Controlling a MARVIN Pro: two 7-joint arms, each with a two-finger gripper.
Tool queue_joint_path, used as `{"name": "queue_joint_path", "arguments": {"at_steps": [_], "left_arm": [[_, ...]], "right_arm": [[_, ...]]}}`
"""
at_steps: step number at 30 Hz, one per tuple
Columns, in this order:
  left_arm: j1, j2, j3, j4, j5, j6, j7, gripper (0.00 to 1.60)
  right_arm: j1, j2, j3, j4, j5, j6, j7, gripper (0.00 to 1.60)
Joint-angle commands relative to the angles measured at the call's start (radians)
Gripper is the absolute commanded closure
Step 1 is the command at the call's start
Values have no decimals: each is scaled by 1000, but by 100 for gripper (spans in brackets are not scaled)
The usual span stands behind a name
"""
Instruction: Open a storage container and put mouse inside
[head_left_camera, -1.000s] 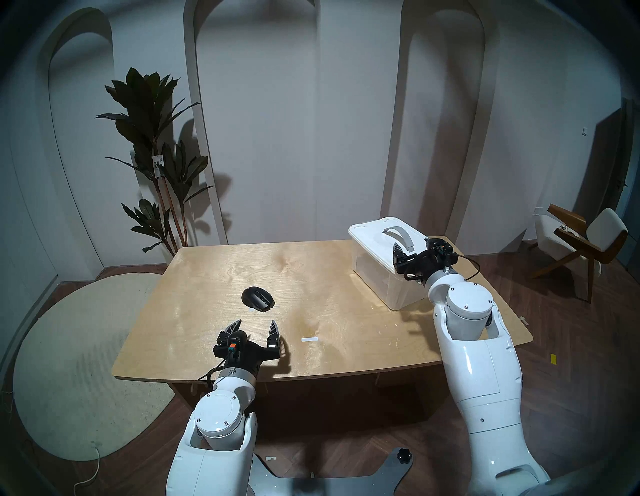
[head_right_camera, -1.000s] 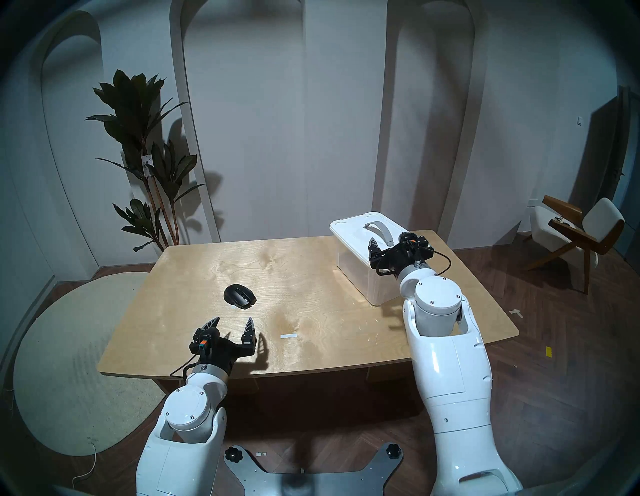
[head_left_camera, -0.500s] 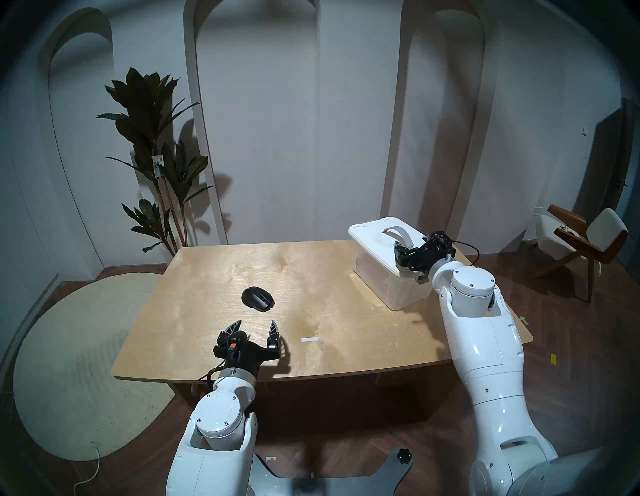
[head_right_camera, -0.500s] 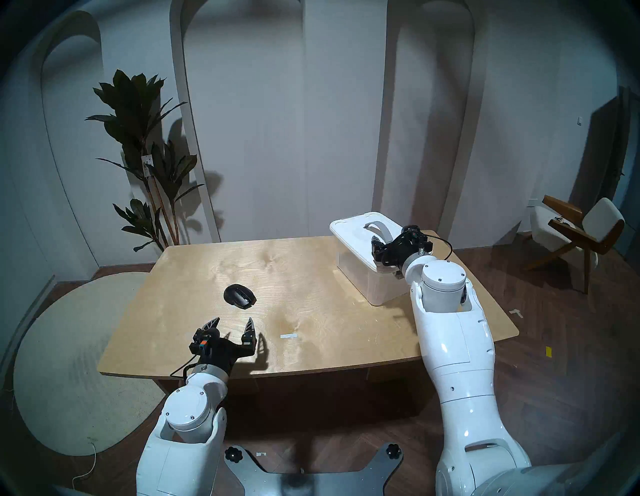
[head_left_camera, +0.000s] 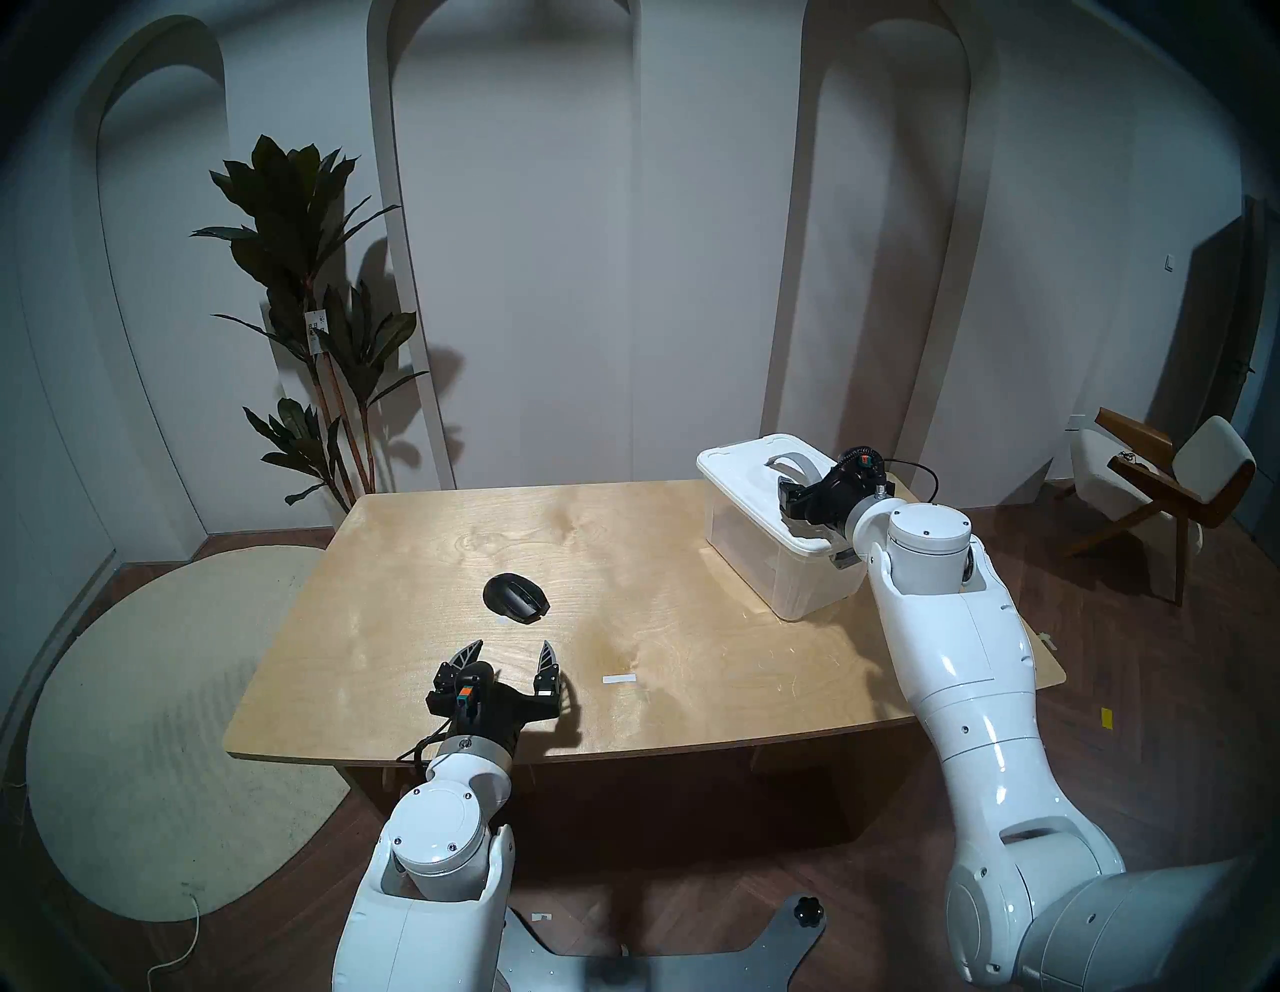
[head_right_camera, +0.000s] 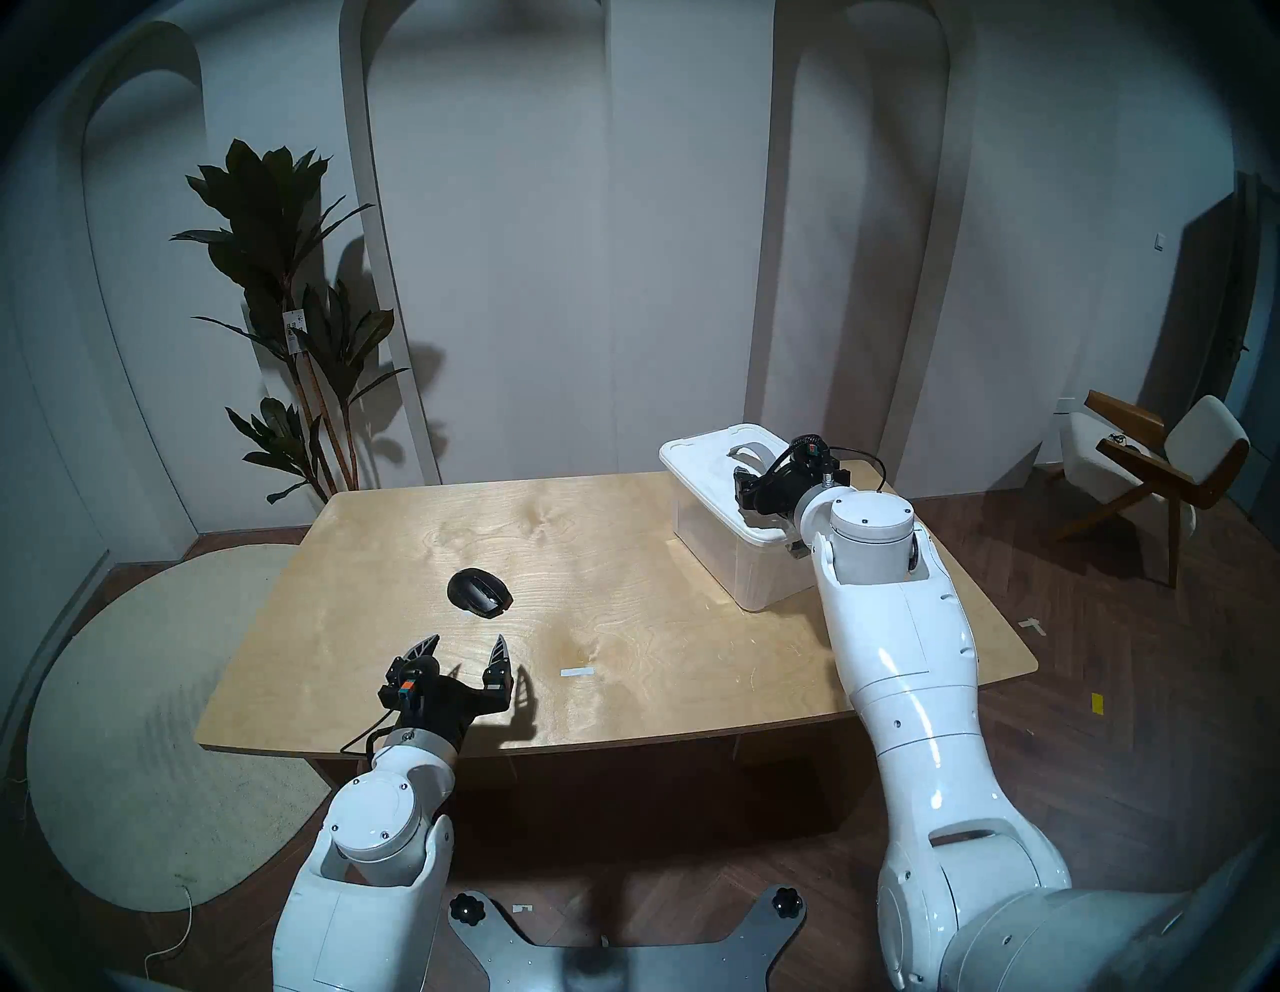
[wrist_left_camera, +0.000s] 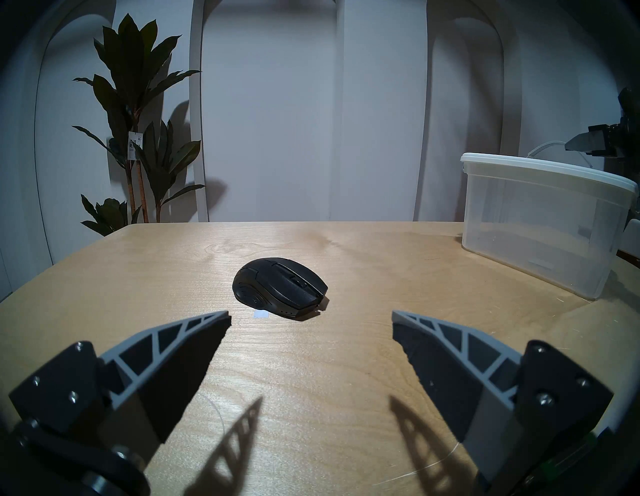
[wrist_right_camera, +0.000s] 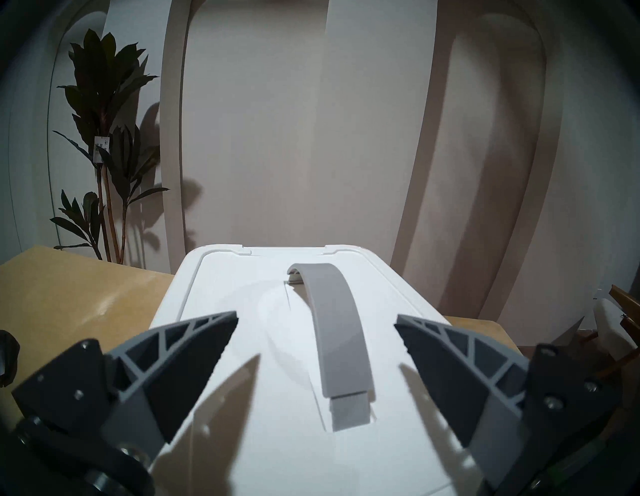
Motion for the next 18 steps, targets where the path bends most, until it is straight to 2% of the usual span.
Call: {"name": "queue_joint_path", "arguments": {"at_steps": [1, 2, 3, 5, 6, 7, 9, 14, 15, 16, 17, 18], "left_arm": [[-8, 2, 1, -22, -1, -6, 0, 0], [-8, 2, 1, -22, -1, -6, 0, 0], [-8, 1, 1, -23, -1, -6, 0, 0], [-8, 2, 1, -23, -1, -6, 0, 0], [-8, 1, 1, -24, -1, -6, 0, 0], [-7, 2, 1, -24, -1, -7, 0, 0], [-7, 2, 1, -25, -1, -7, 0, 0], [-5, 2, 1, -29, -1, -6, 1, 0], [-4, 2, 1, -29, -2, -6, 1, 0], [-4, 1, 1, -30, -1, -6, 1, 0], [-3, 2, 2, -31, -2, -6, 1, 0], [-3, 2, 2, -32, -2, -5, 1, 0]], "right_arm": [[113, -5, -5, 53, -9, 7, -23, 0], [141, -4, -8, 85, -10, 13, -25, 0], [117, -4, -5, 68, -8, 5, -28, 0], [167, -3, -11, 125, -11, 14, -27, 0], [139, -1, -7, 103, -9, 4, -28, 0], [170, -1, -11, 139, -10, 10, -26, 38], [179, 3, -15, 160, -11, 9, -23, 160], [223, 0, -33, 247, -26, -12, -27, 160], [255, 0, -41, 291, -28, -15, -21, 160], [227, -1, -41, 265, -31, -36, -26, 160], [262, -1, -51, 314, -36, -46, -24, 160], [259, -4, -49, 309, -31, -49, -18, 160]]}}
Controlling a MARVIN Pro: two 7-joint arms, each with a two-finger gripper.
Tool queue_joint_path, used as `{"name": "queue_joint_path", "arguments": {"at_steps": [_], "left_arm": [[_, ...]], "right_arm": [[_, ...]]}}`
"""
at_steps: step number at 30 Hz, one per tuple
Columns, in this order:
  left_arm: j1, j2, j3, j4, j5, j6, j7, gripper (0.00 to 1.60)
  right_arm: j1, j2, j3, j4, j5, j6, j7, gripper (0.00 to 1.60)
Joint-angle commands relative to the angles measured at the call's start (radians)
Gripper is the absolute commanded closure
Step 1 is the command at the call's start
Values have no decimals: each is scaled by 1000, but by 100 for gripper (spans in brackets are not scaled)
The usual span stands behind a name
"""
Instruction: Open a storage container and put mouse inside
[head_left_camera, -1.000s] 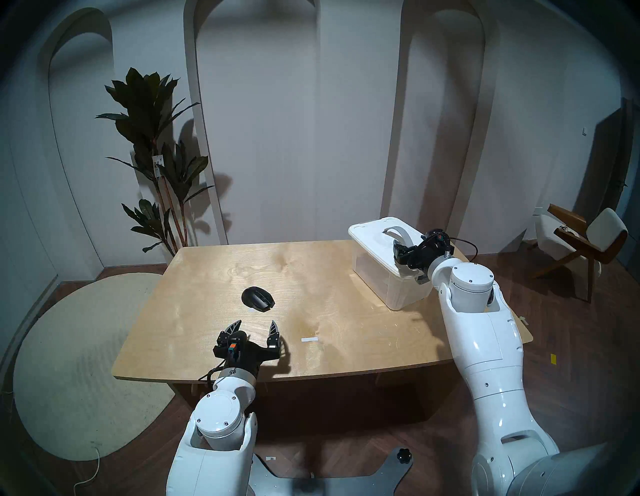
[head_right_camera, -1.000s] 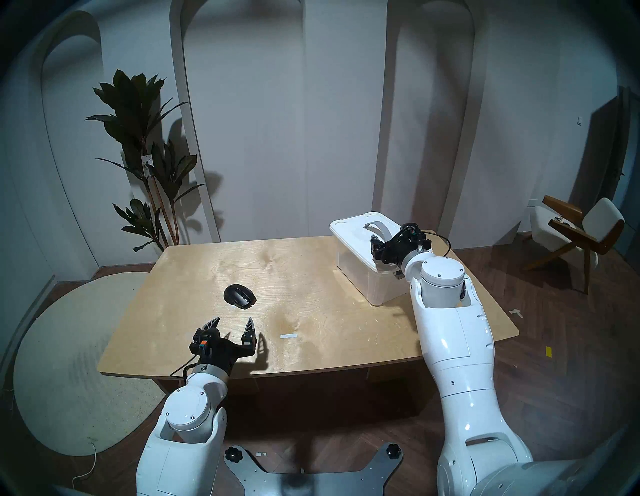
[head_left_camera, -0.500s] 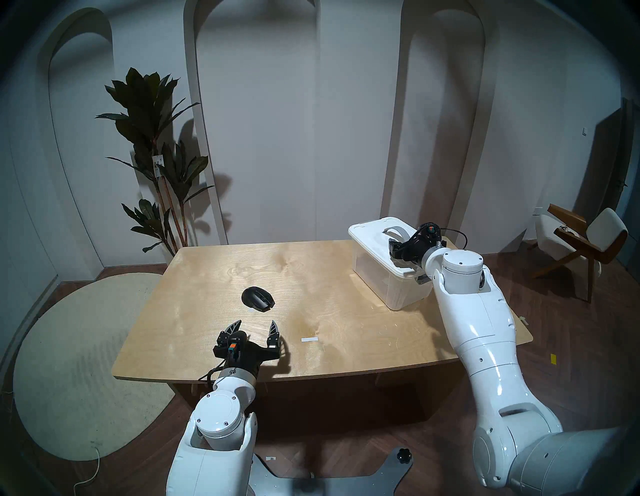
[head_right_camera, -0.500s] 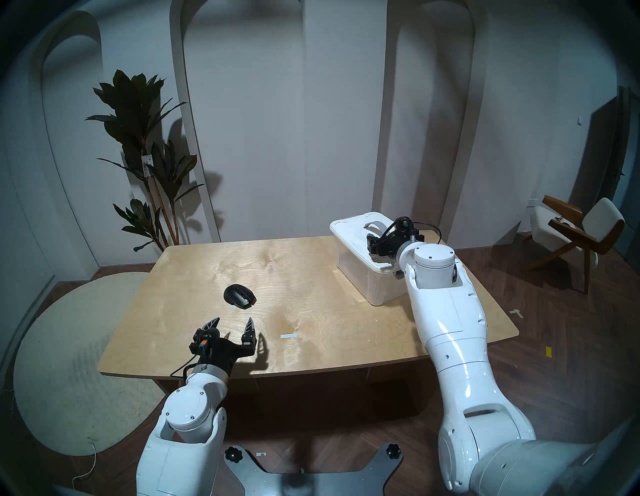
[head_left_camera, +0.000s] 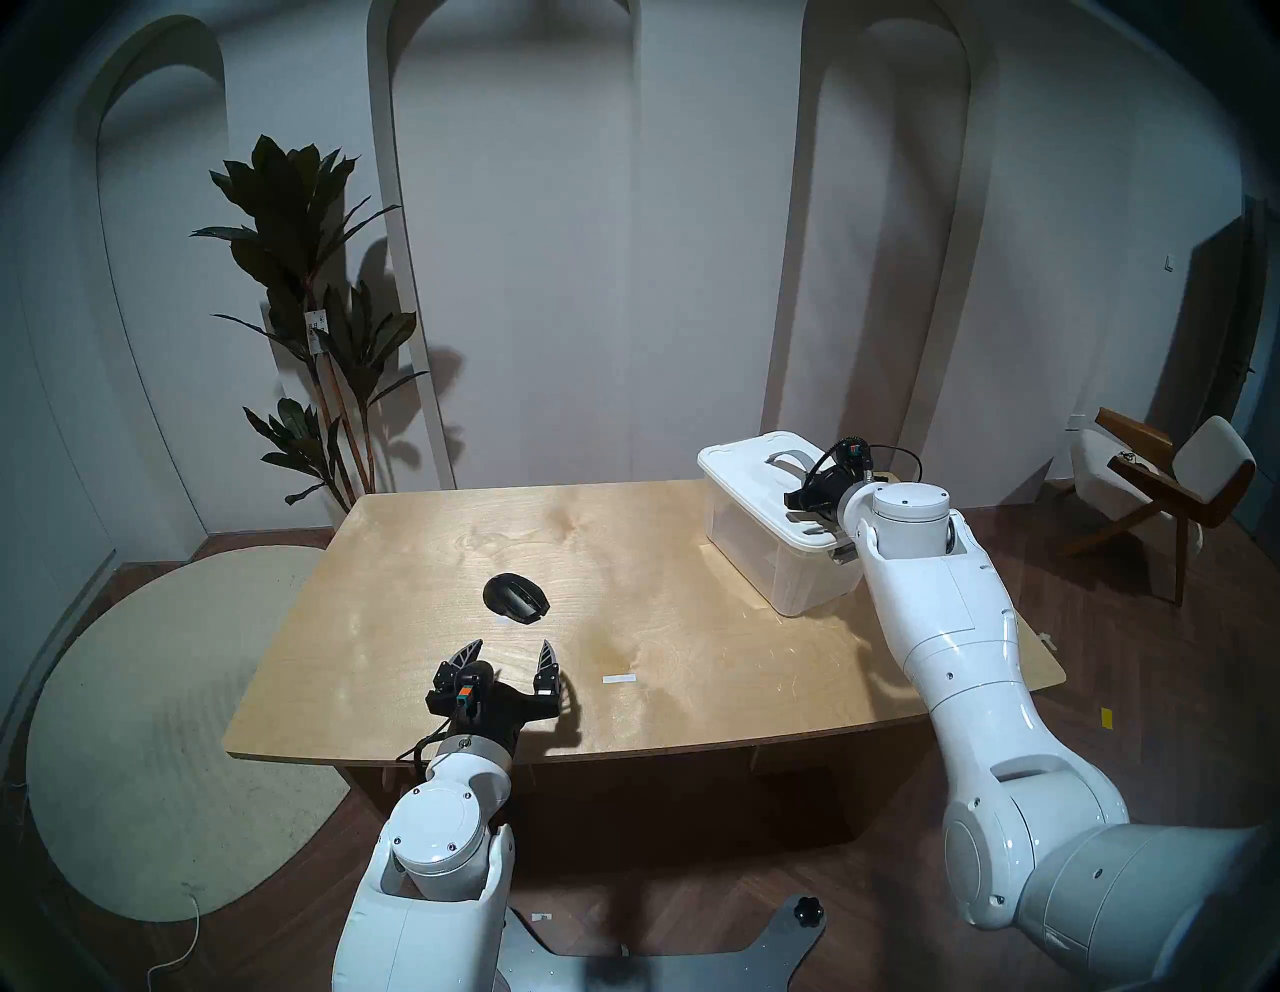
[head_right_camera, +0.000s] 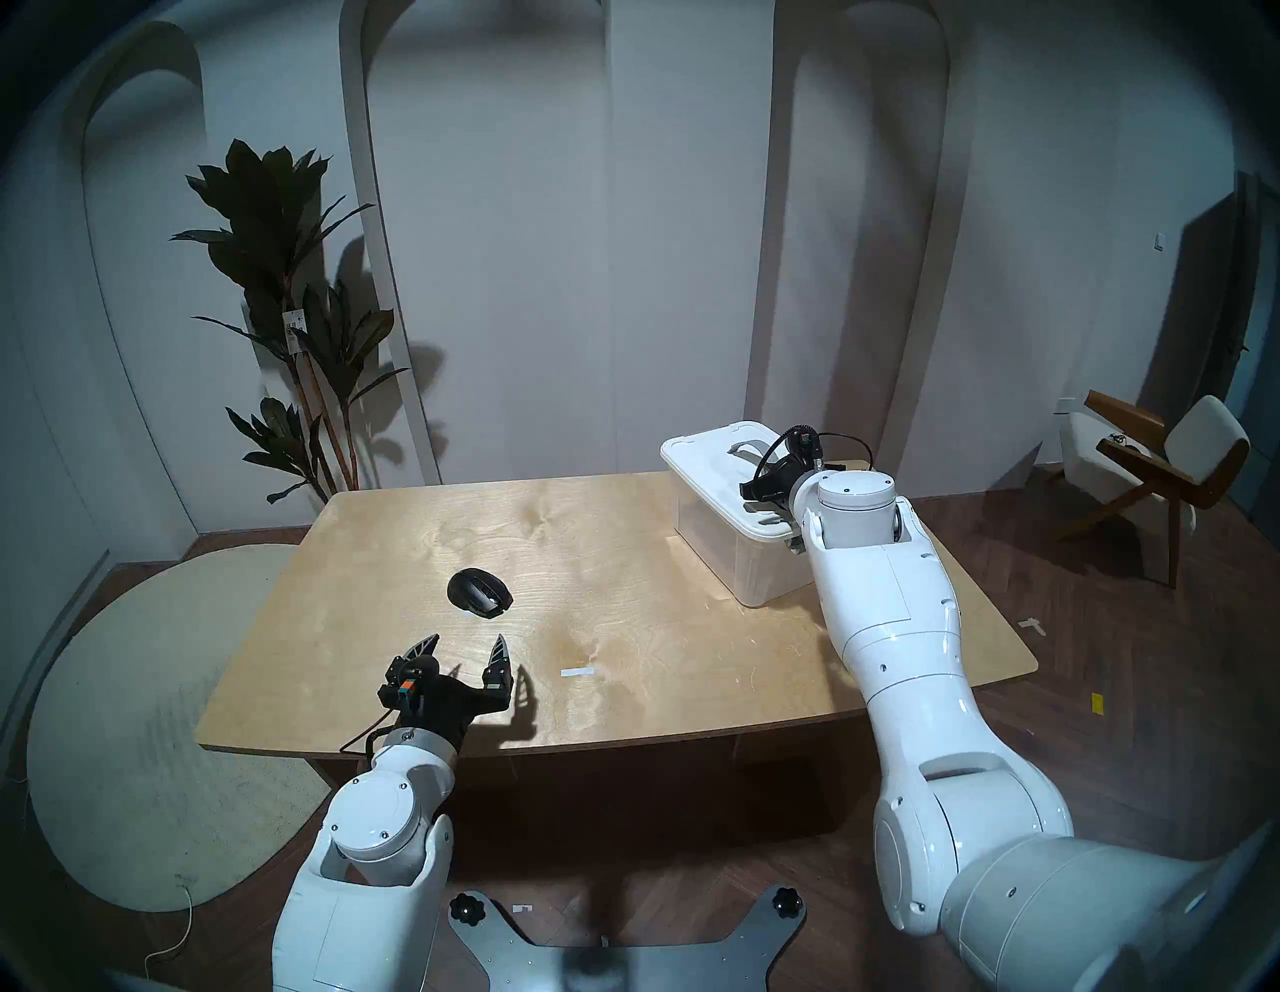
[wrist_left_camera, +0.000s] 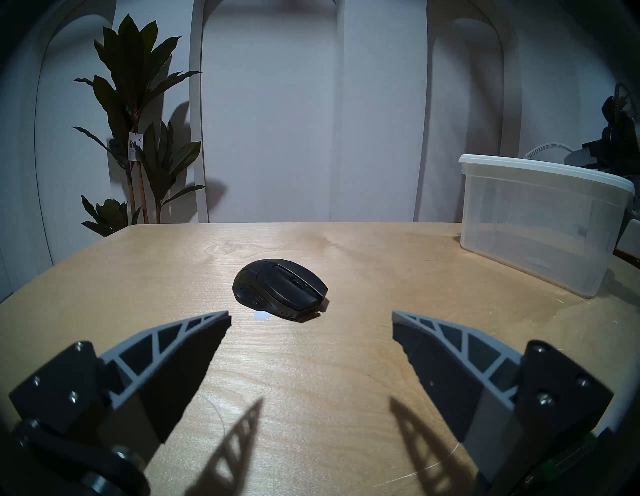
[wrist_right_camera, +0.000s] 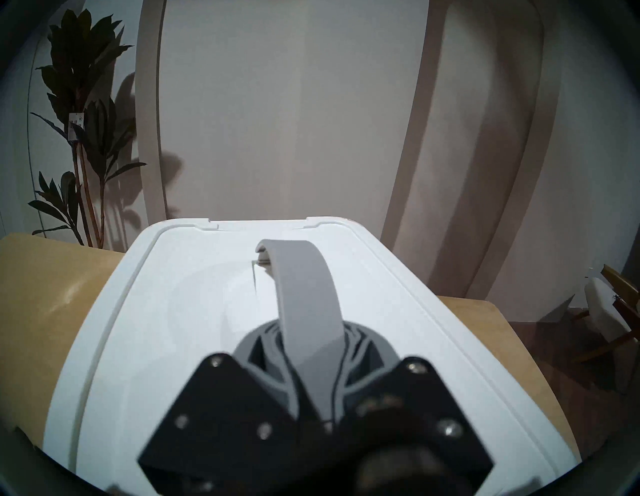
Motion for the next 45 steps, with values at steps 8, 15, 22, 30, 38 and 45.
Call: {"name": "queue_joint_path", "arguments": {"at_steps": [8, 15, 22, 30, 38, 45], "left_arm": [[-3, 2, 2, -29, -2, -5, 1, 0], [-3, 2, 2, -29, -2, -4, 1, 0], [-5, 2, 1, -26, -1, -5, 1, 0], [-7, 2, 1, -22, -1, -5, 0, 0], [-8, 2, 1, -20, -1, -5, 0, 0], [-8, 2, 1, -20, -1, -5, 0, 0]], "right_arm": [[45, -6, -27, -50, 4, -33, 50, 160], [4, 4, -37, -136, 7, -37, 69, 160], [-6, 2, -36, -210, -30, -68, -11, 160], [1, 9, -4, -291, -44, -128, -60, 160], [-57, 33, 83, -390, -63, -147, -152, 160], [-159, 36, 179, -486, -89, -141, -260, 160]]}}
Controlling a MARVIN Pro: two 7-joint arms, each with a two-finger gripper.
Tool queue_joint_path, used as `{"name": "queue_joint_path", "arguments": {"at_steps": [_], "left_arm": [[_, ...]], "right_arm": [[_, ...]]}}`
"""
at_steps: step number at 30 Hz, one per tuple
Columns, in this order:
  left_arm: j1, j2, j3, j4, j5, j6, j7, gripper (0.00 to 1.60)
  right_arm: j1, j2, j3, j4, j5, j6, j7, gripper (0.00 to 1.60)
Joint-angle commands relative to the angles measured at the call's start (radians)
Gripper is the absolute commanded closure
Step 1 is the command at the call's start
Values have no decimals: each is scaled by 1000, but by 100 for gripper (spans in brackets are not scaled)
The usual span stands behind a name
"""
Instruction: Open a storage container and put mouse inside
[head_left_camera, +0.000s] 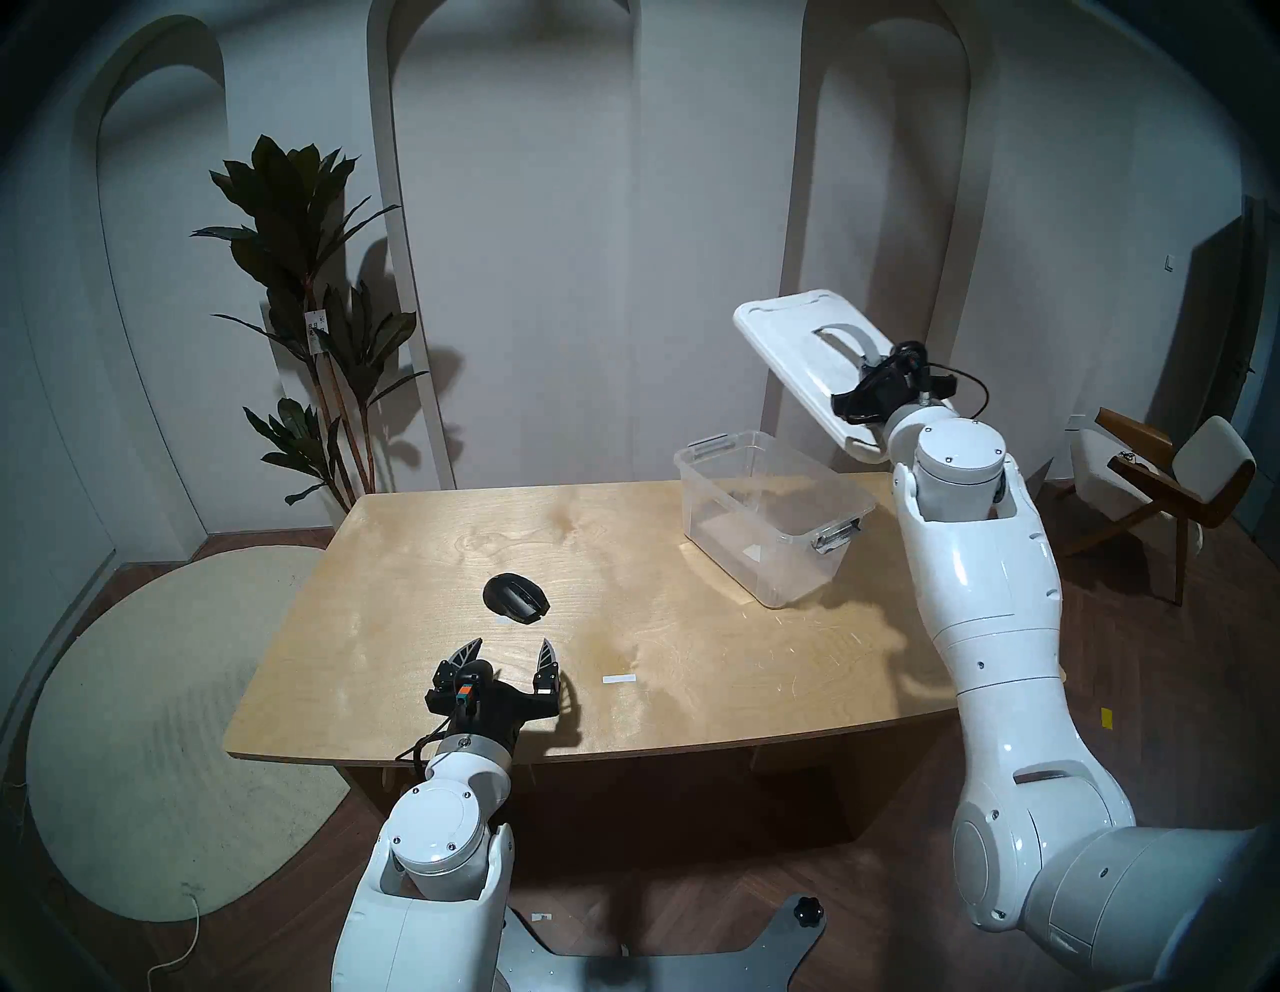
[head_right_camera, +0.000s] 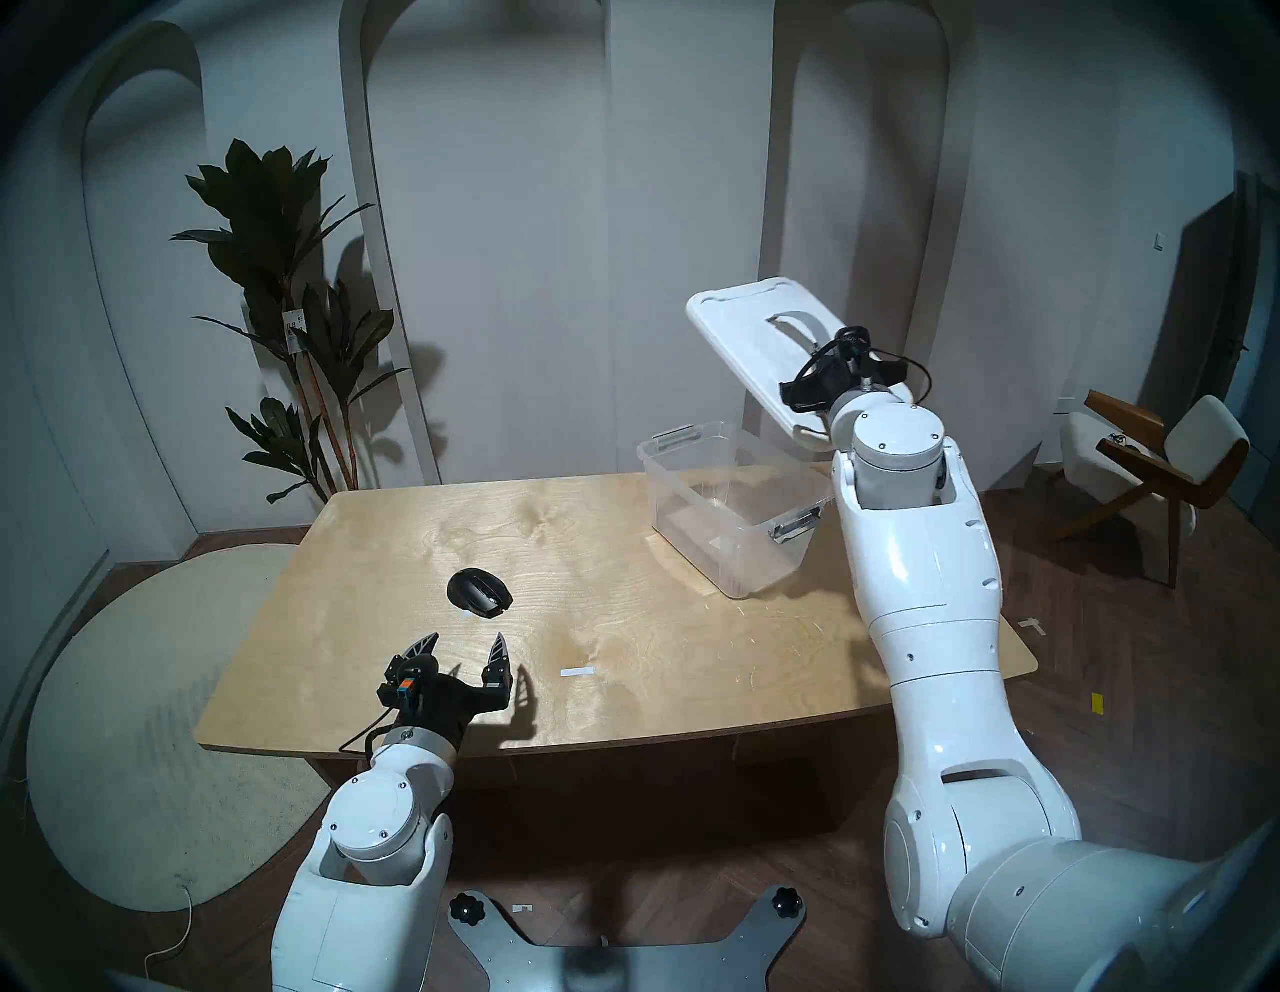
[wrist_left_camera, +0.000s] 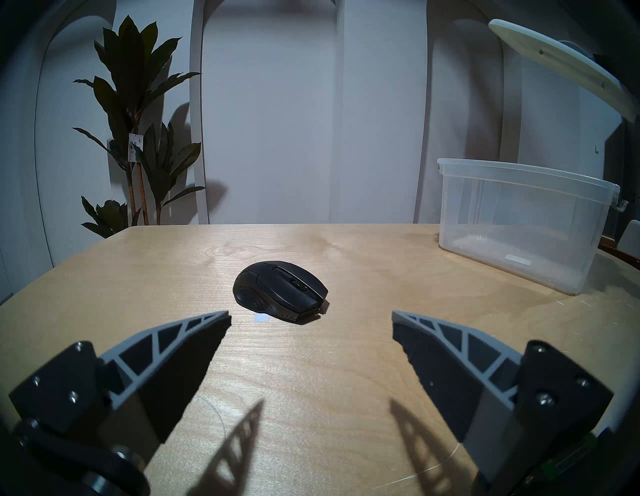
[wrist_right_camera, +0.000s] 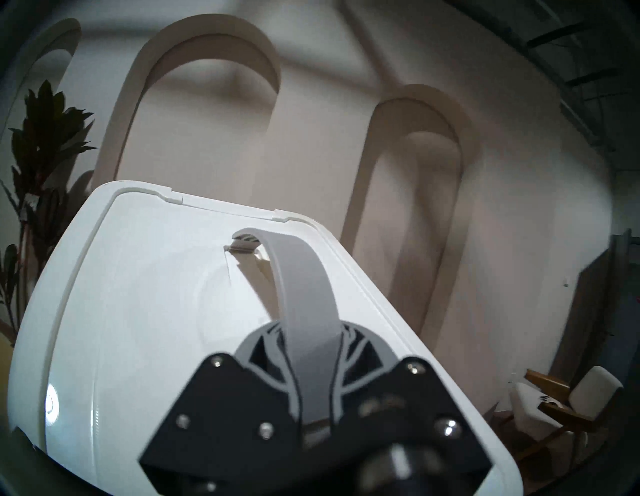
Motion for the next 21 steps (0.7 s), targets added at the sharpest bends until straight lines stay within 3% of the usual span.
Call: {"name": "queue_joint_path", "arguments": {"at_steps": [1, 14, 19, 21], "left_arm": [[-8, 1, 1, -18, -1, -5, 0, 0], [-6, 2, 1, -22, -1, -6, 0, 0], [-4, 2, 2, -25, -2, -5, 1, 0], [-3, 2, 2, -27, -2, -5, 1, 0]], "right_arm": [[-84, 12, 86, -104, -17, -16, -94, 160], [-289, -76, 221, -280, -51, 33, -280, 160], [-355, -133, 257, -330, -55, 101, -290, 160], [-380, -129, 254, -316, -59, 95, -315, 160]]}}
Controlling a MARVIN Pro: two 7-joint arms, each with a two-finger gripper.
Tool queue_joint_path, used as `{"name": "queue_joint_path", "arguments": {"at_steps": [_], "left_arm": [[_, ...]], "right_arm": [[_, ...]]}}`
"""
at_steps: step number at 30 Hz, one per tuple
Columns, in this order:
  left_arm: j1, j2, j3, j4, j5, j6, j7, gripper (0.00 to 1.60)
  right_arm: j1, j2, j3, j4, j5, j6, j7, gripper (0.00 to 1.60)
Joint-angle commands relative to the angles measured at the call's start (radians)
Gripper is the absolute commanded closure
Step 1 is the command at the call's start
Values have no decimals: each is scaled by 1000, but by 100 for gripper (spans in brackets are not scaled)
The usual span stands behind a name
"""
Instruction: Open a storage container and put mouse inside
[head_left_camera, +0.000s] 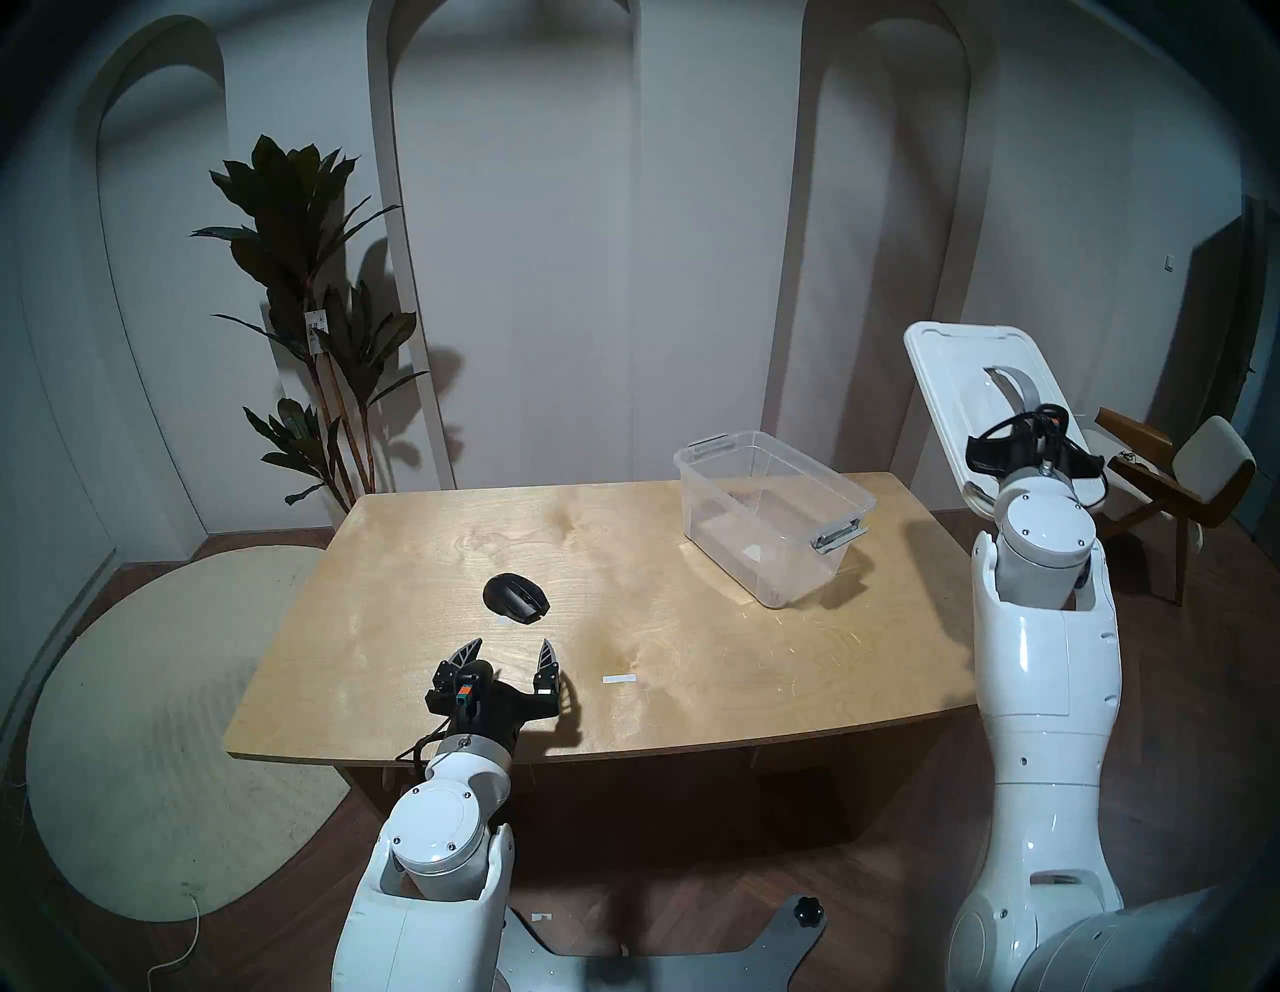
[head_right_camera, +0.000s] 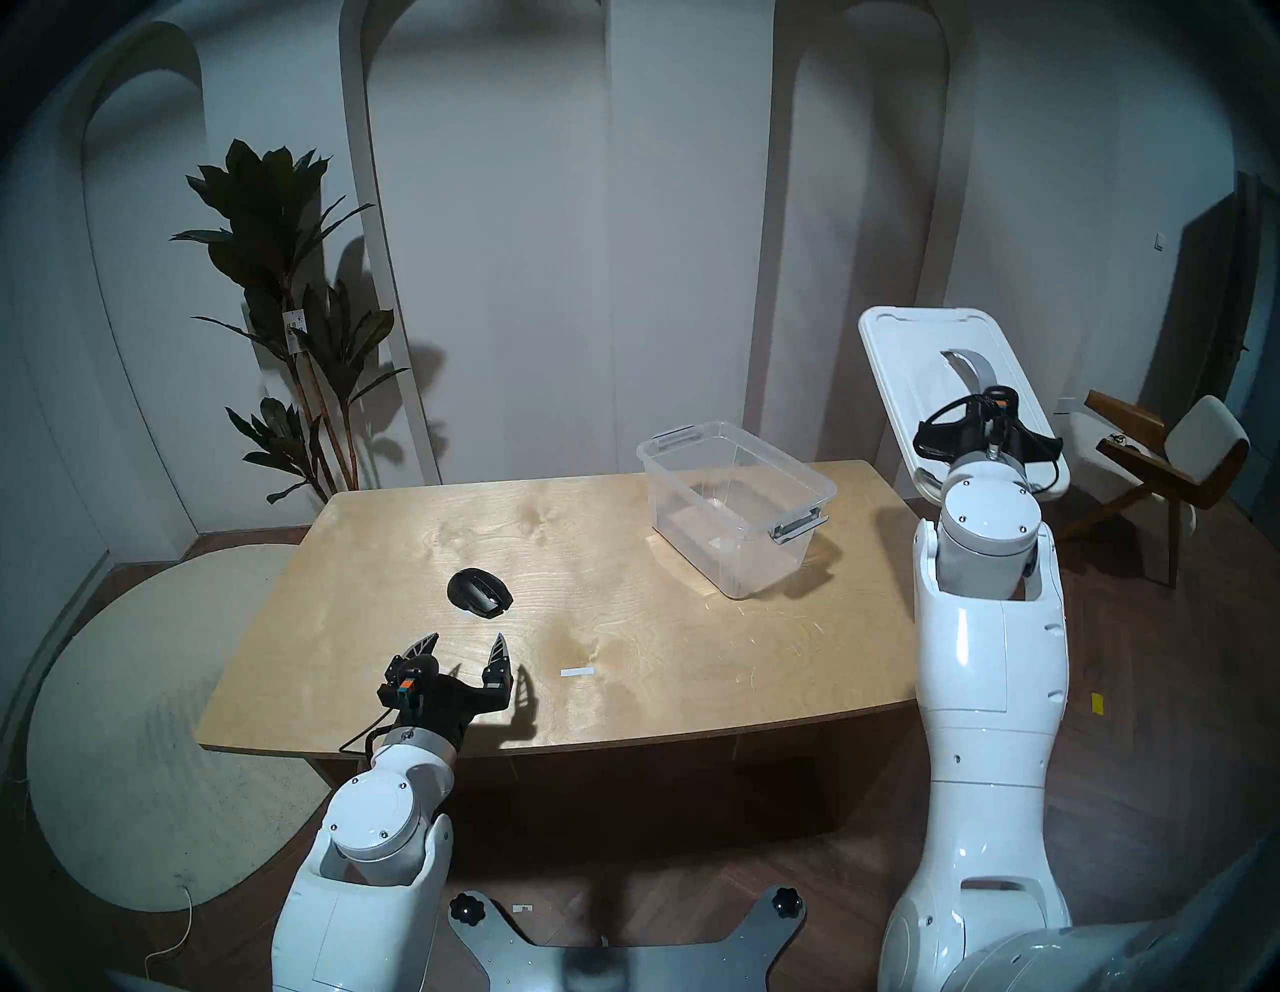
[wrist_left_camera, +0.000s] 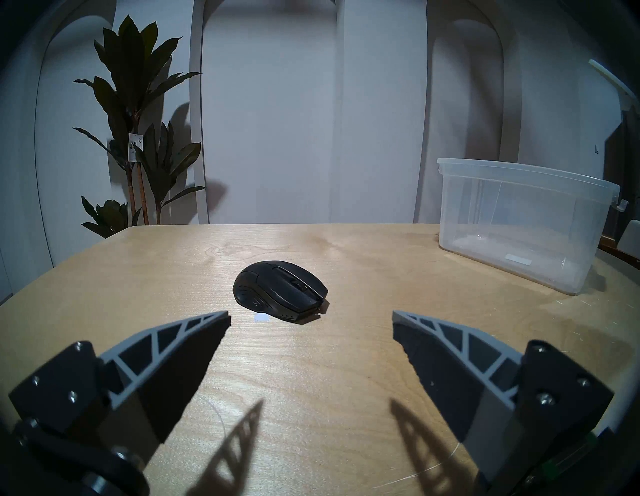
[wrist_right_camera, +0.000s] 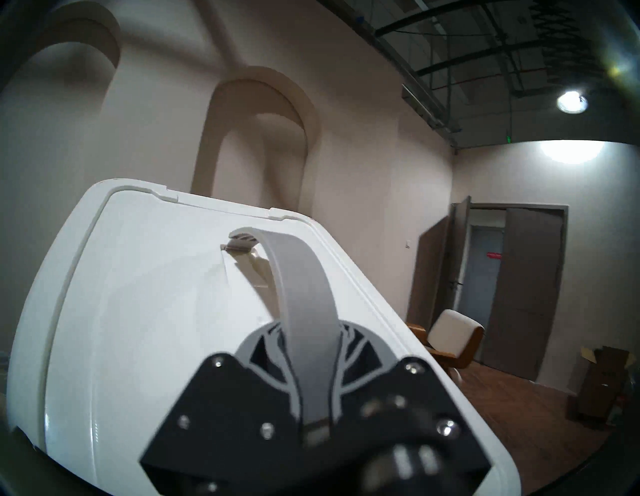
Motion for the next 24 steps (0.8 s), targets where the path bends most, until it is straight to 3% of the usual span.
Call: {"name": "queue_joint_path", "arguments": {"at_steps": [1, 8, 12, 24], "left_arm": [[-4, 2, 2, -26, -2, -5, 1, 0], [-3, 2, 2, -27, -2, -4, 1, 0], [-3, 2, 2, -28, -2, -4, 2, 0], [-3, 2, 2, -27, -2, -4, 2, 0]], "right_arm": [[-90, -53, 27, -19, -15, 33, -52, 160], [-27, -51, 85, 159, 24, 35, -63, 160], [16, -42, 91, 262, 30, -7, -83, 160], [70, -38, 59, 365, 27, -50, -120, 160]]}}
